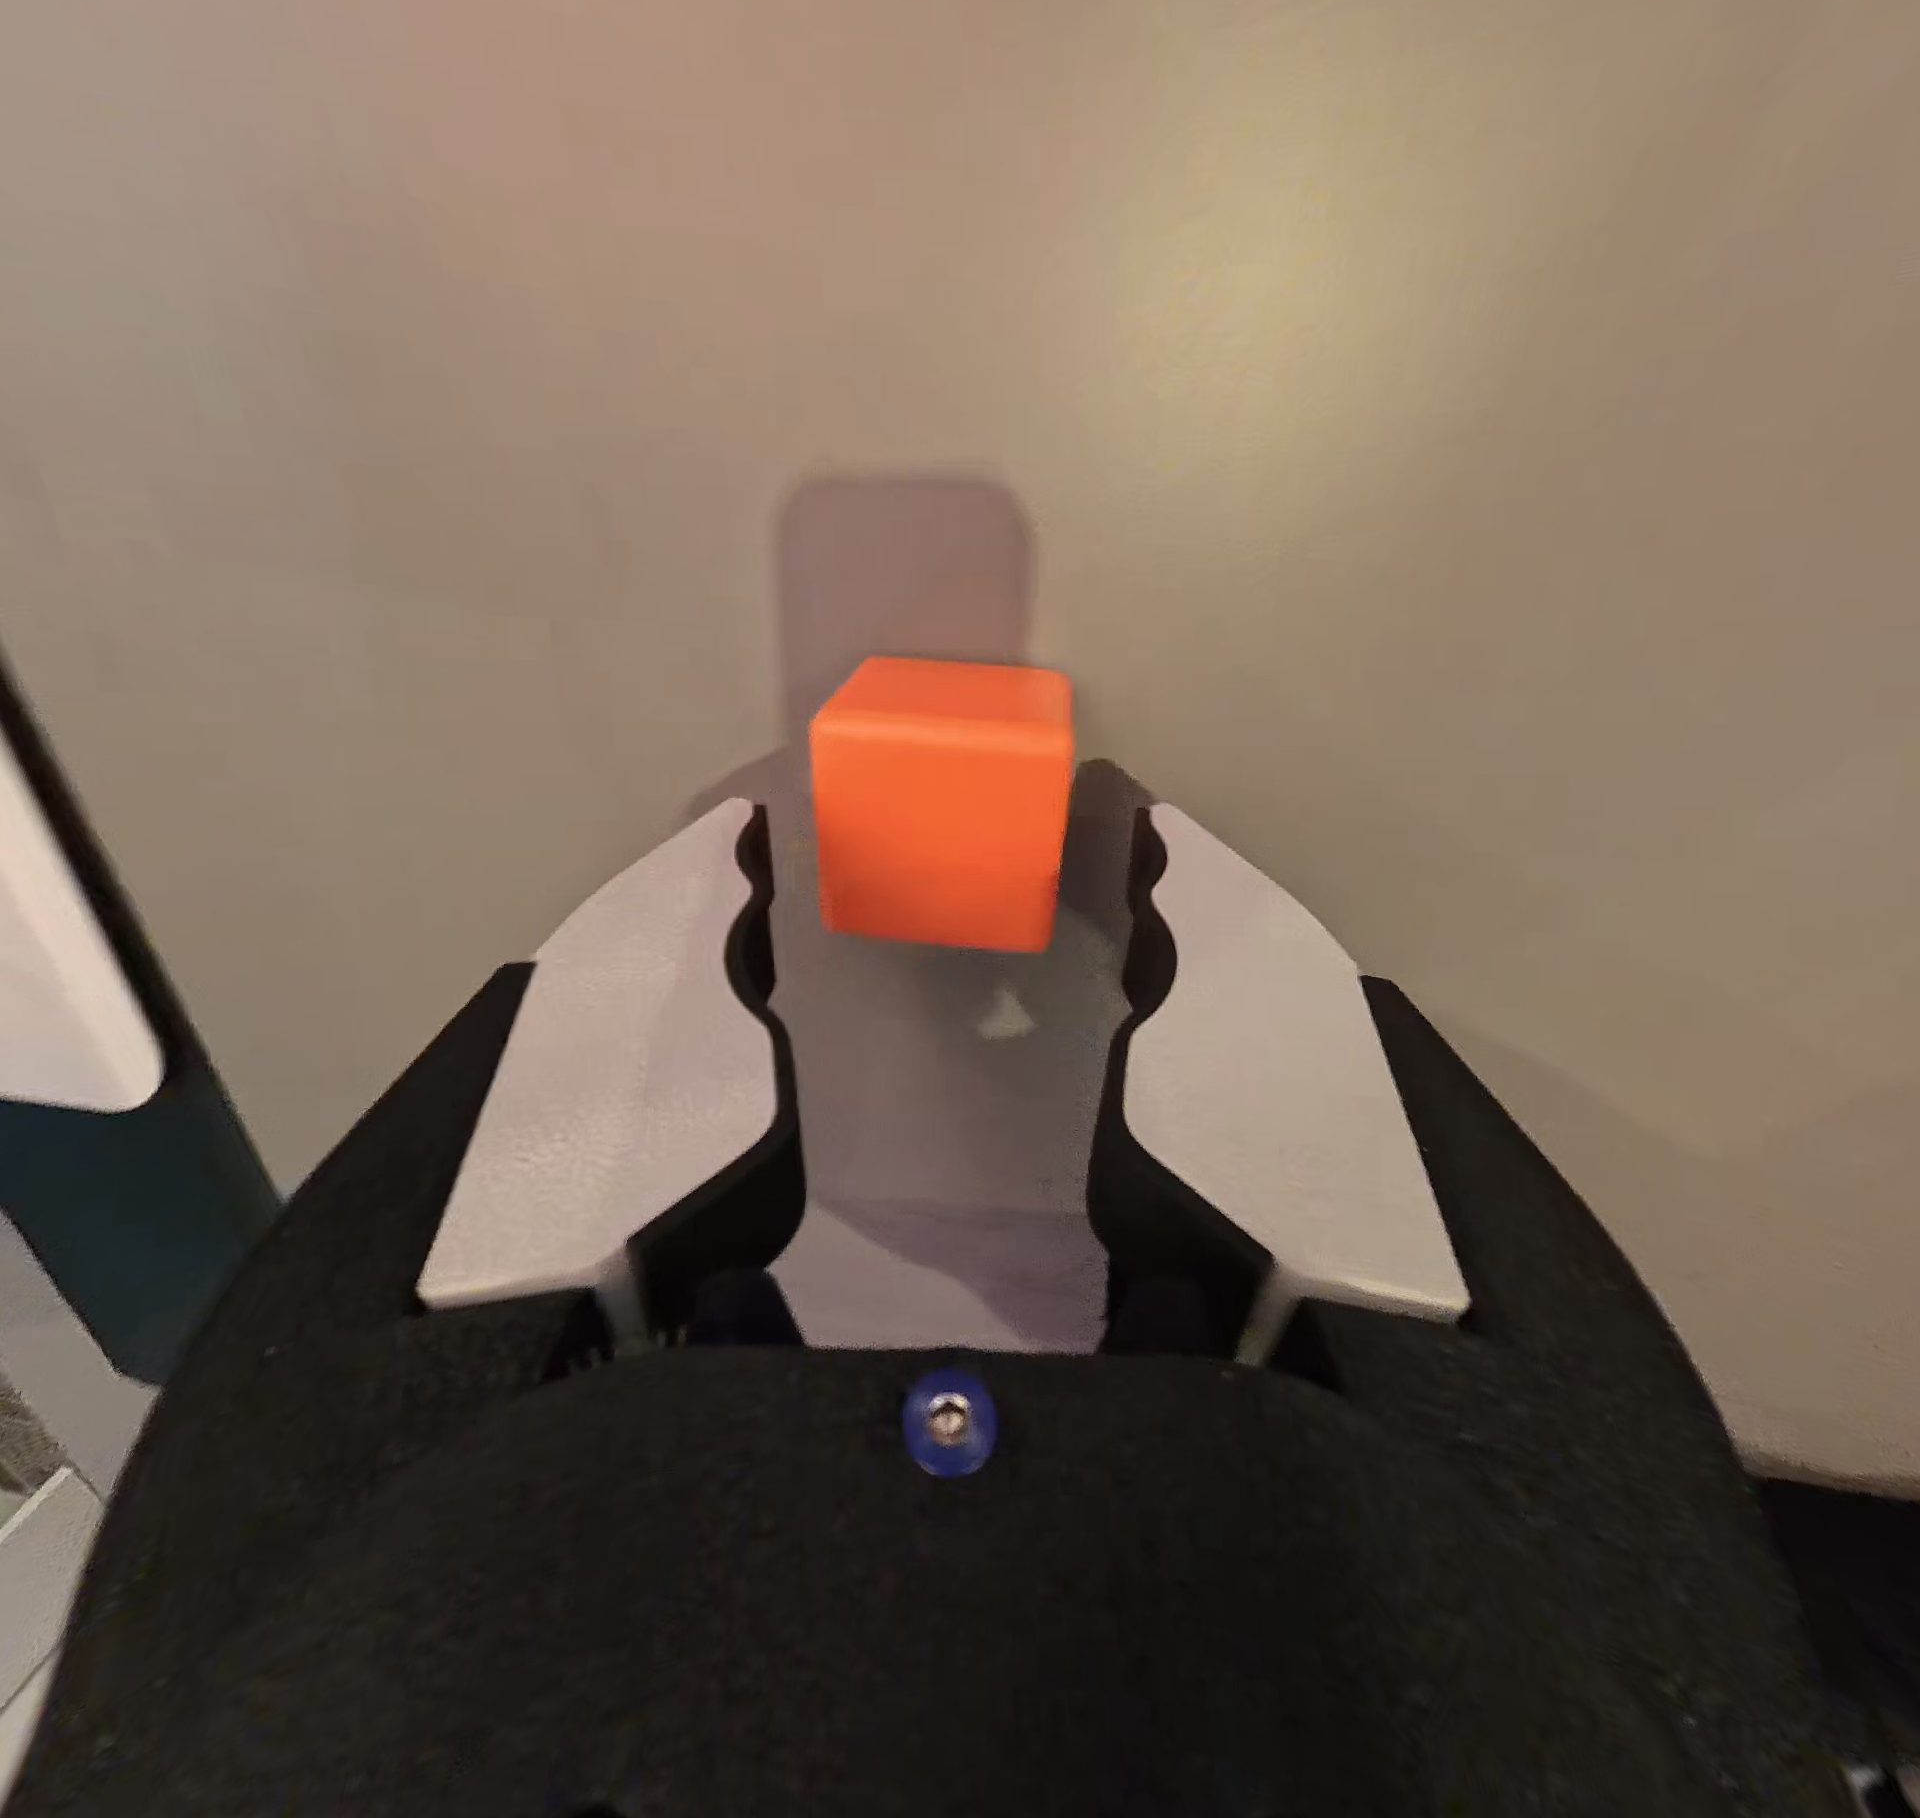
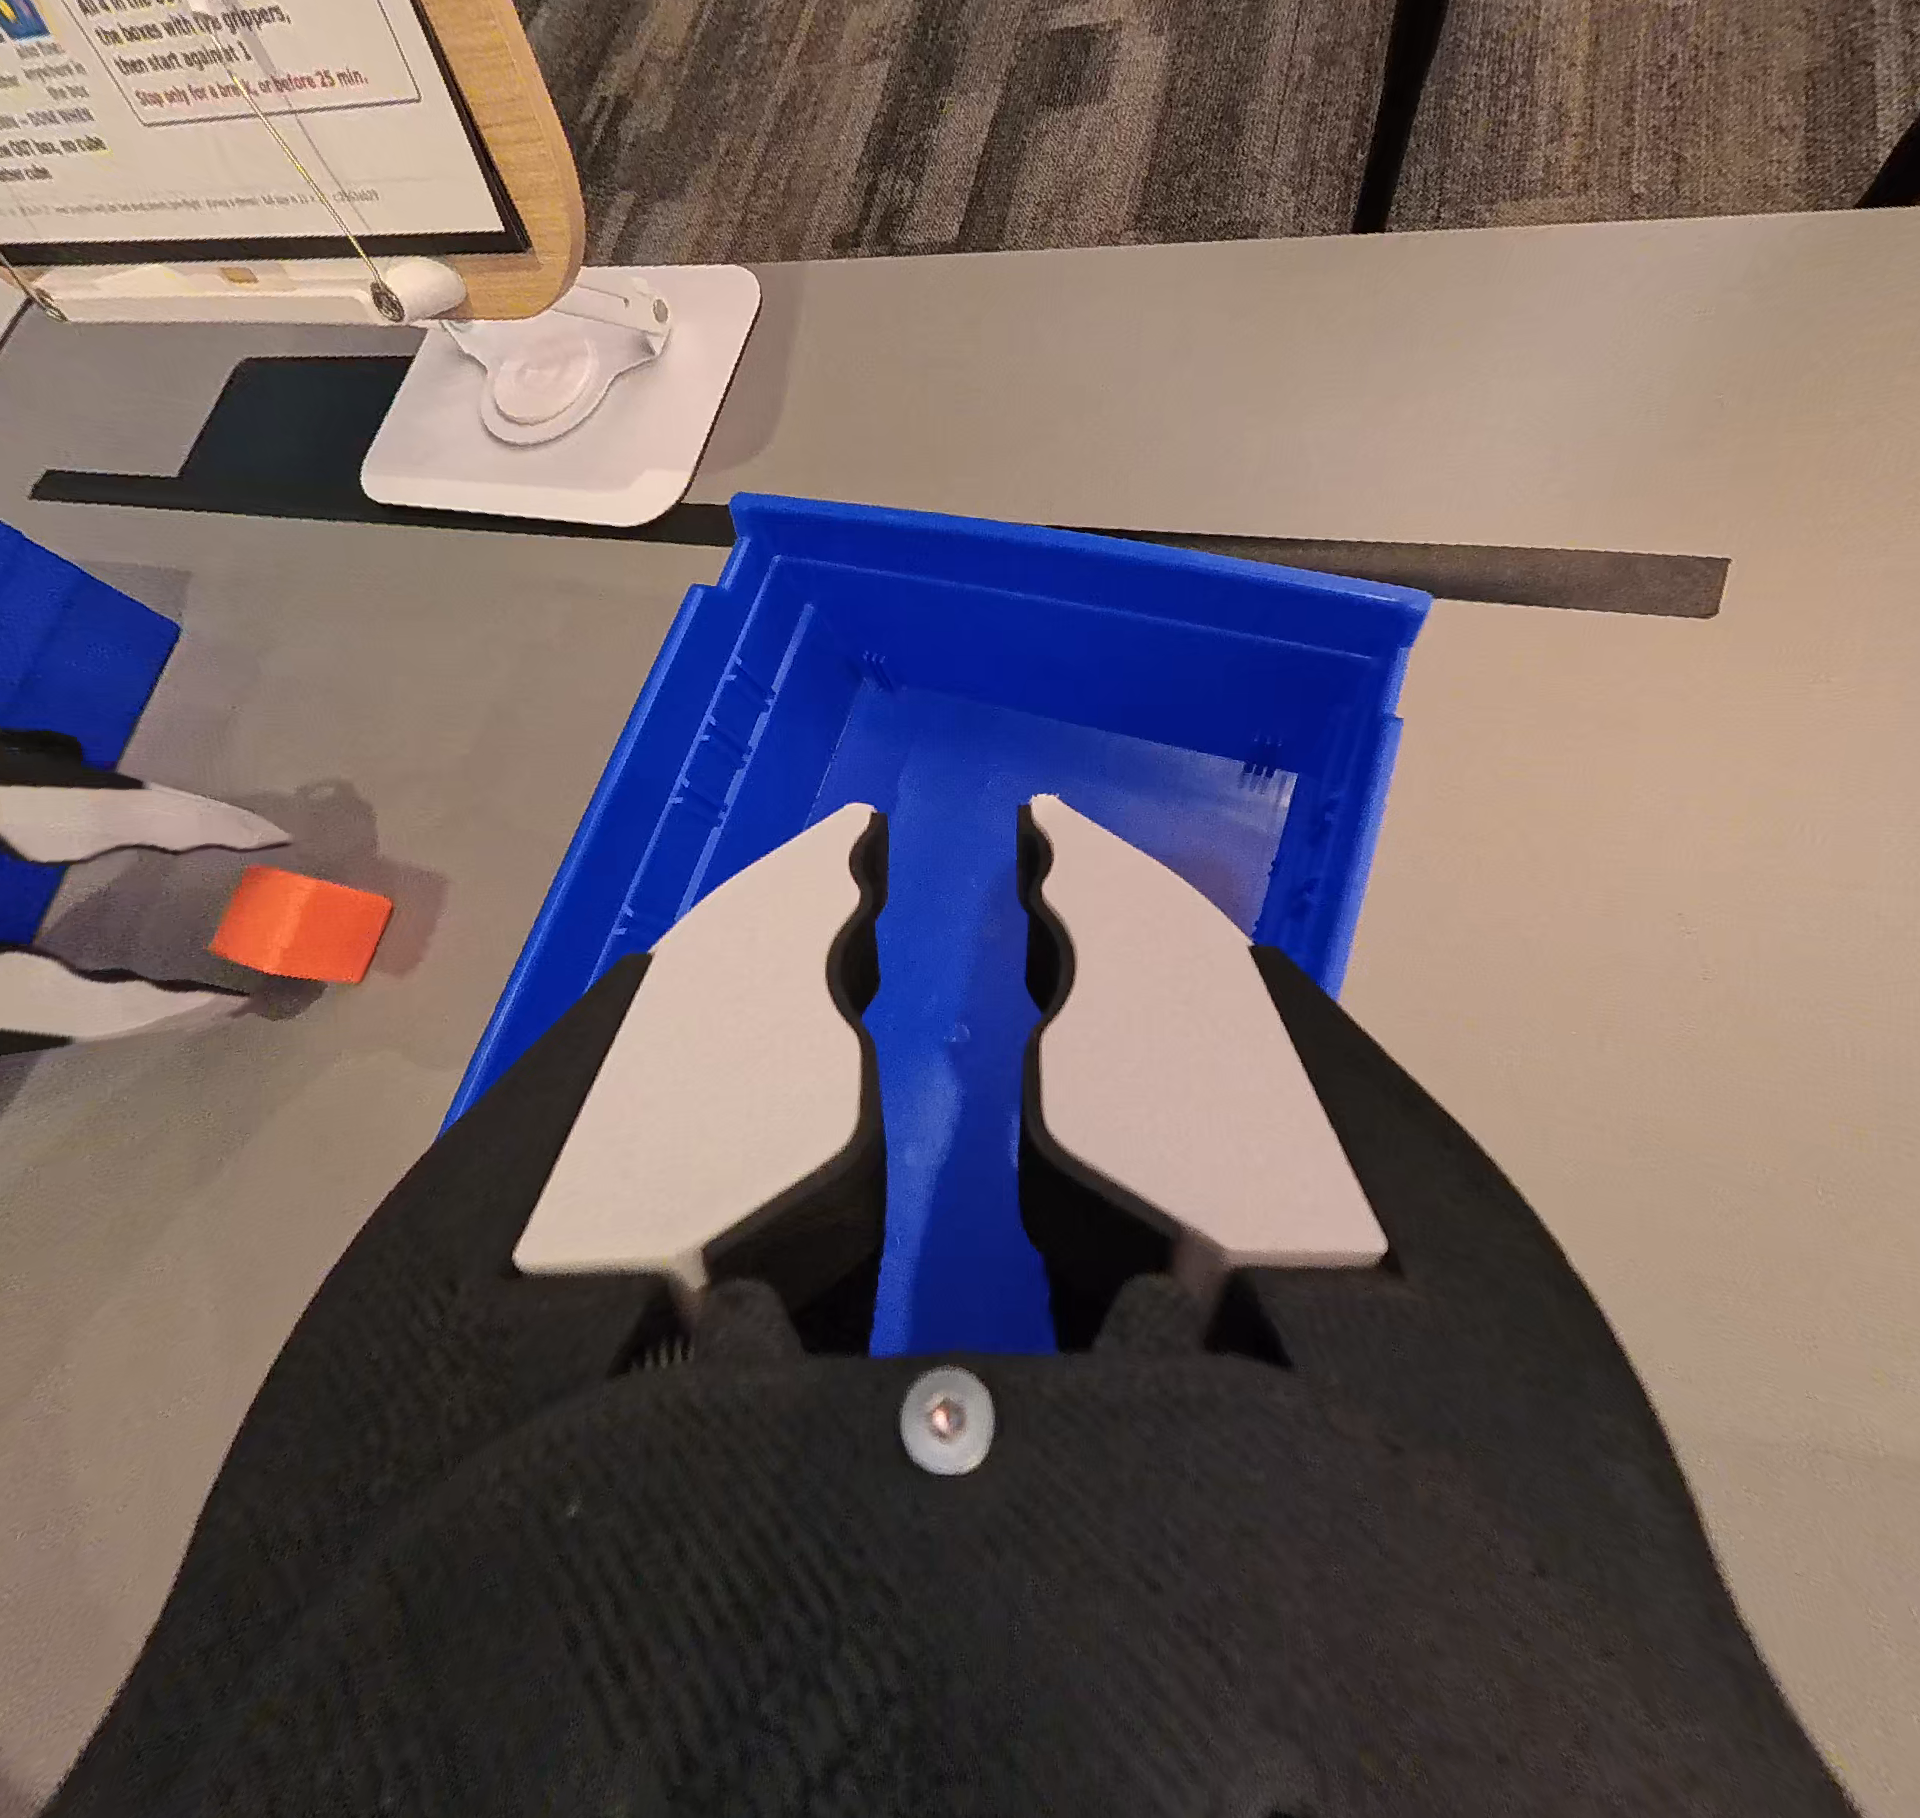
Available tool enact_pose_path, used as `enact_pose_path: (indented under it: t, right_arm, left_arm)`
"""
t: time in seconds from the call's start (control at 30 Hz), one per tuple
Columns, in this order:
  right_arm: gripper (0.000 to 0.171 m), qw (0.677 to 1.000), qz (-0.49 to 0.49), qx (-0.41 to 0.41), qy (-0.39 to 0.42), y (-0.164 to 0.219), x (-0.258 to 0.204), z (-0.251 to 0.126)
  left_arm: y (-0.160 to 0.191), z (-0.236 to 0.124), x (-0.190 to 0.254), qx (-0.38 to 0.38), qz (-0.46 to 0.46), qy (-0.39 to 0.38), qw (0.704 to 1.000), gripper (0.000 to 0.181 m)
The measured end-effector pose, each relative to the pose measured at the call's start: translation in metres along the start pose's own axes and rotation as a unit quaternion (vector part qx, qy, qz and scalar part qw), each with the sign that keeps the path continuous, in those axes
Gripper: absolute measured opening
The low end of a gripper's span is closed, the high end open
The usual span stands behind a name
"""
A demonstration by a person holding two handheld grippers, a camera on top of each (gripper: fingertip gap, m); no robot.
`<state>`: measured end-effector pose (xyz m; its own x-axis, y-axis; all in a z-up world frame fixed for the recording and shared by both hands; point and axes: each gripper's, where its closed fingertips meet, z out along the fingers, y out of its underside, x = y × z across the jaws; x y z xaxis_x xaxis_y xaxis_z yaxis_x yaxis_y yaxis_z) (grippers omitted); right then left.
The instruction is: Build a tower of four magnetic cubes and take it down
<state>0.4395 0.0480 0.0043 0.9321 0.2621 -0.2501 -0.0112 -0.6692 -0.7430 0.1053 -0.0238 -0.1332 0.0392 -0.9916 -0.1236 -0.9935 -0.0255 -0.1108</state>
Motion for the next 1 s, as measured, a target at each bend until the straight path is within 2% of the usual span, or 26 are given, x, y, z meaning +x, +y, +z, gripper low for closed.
enact_pose_path:
  t: [0.1,0.2,0.33,0.43,0.53,0.67,0.7,0.87,1.0]
  right_arm:
    - [0.025,1.000,0.003,0.006,-0.001,0.000,0.002,-0.004]
    - [0.025,1.000,0.009,0.015,-0.004,-0.002,0.004,-0.010]
    - [0.025,0.999,0.011,0.024,-0.020,-0.005,-0.005,-0.017]
    - [0.025,0.999,0.003,0.037,-0.024,-0.010,-0.010,-0.023]
    - [0.025,0.999,0.003,0.043,-0.027,-0.012,-0.012,-0.025]
    - [0.025,0.999,0.008,0.026,-0.033,-0.006,-0.012,-0.019]
    - [0.025,0.999,0.009,0.021,-0.033,-0.004,-0.011,-0.018]
    - [0.027,0.999,0.014,0.009,-0.033,0.001,-0.008,-0.013]
    - [0.027,0.999,0.013,0.001,-0.034,0.003,-0.008,-0.011]
  left_arm:
    - [0.000,-0.033,0.000,0.061,-0.015,-0.043,0.997,0.060]
    - [0.016,-0.089,0.003,0.138,-0.029,-0.116,0.983,0.061]
    - [0.090,-0.161,-0.003,0.178,-0.141,-0.216,0.950,0.061]
    - [0.174,-0.180,-0.002,0.116,-0.252,-0.270,0.922,0.064]
    - [0.251,-0.164,0.014,0.017,-0.337,-0.275,0.900,0.054]
    - [0.310,-0.122,0.041,-0.048,-0.464,-0.222,0.856,0.049]
    - [0.318,-0.112,0.046,-0.050,-0.488,-0.209,0.846,0.044]
    - [0.339,-0.079,0.058,-0.050,-0.565,-0.154,0.809,0.058]
    - [0.350,-0.066,0.060,-0.066,-0.582,-0.137,0.799,0.063]
